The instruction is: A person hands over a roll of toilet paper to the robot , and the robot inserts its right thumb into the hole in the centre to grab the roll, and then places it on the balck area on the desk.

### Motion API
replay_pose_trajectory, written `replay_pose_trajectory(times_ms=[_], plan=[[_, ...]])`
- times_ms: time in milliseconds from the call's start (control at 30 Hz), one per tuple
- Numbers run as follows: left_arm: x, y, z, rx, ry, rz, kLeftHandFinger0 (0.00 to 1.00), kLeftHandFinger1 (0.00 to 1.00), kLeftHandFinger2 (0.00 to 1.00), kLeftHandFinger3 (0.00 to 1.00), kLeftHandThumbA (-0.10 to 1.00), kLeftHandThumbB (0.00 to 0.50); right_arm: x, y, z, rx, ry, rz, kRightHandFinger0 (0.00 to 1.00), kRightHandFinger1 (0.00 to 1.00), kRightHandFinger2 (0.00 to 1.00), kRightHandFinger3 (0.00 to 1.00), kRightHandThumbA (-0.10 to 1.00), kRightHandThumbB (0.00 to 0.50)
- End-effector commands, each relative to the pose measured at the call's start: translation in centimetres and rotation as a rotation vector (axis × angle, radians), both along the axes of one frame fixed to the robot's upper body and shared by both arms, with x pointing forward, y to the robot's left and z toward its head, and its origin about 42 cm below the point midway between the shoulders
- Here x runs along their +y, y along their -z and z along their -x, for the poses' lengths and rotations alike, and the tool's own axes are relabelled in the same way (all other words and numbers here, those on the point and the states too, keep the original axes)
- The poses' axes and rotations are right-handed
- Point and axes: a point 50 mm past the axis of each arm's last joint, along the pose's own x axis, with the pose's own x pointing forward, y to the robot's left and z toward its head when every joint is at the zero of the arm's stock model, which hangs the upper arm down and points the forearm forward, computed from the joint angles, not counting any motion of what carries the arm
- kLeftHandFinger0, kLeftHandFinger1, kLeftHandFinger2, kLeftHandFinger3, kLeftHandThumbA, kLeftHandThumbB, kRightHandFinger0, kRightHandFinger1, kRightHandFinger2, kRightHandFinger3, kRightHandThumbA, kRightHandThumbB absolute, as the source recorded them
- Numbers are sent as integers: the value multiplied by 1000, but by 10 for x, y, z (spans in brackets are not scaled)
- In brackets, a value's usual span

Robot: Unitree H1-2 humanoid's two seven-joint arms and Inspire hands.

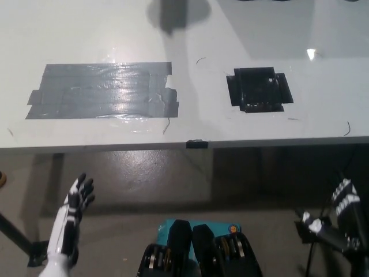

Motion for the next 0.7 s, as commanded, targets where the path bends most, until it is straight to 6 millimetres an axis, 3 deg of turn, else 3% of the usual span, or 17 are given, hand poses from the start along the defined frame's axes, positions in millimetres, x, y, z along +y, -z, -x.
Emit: replay_pose_trajectory(times_ms=[0, 133, 267, 333, 533, 600, 667], plan=[[-1, -17, -10, -59, 23, -18, 1000, 1000, 1000, 1000, 1000, 131, -4, -31, -13, -97, -6, 45, 1000, 1000, 1000, 1000, 863, 169], [-5, -19, -16, -48, 30, -36, 1000, 1000, 1000, 1000, 1000, 151, -2, -49, -23, -136, -13, 58, 1000, 1000, 1000, 1000, 859, 161], [-3, -15, -16, -38, 37, -35, 1000, 1000, 1000, 1000, 1000, 123, -1, -73, -39, -170, -31, 76, 1000, 1000, 1000, 1000, 845, 170], [-3, -12, -15, -36, 36, -36, 1000, 1000, 1000, 1000, 1000, 125, -4, -85, -48, -210, -50, 115, 1000, 1000, 1000, 1000, 827, 140], [-2, -7, -14, -9, 46, -58, 1000, 1000, 1000, 1000, 1000, 141, -10, -144, -76, -202, -131, 290, 1000, 1000, 1000, 1000, 900, 199], [-2, -4, -14, -3, 38, -62, 1000, 1000, 1000, 1000, 1000, 142, -14, -171, -94, -186, -205, 356, 1000, 1000, 1000, 1000, 905, 231], [-1, -3, -13, 2, 36, -61, 1000, 1000, 1000, 1000, 1000, 158, -17, -192, -109, -159, -252, 412, 1000, 1000, 1000, 1000, 911, 232]])
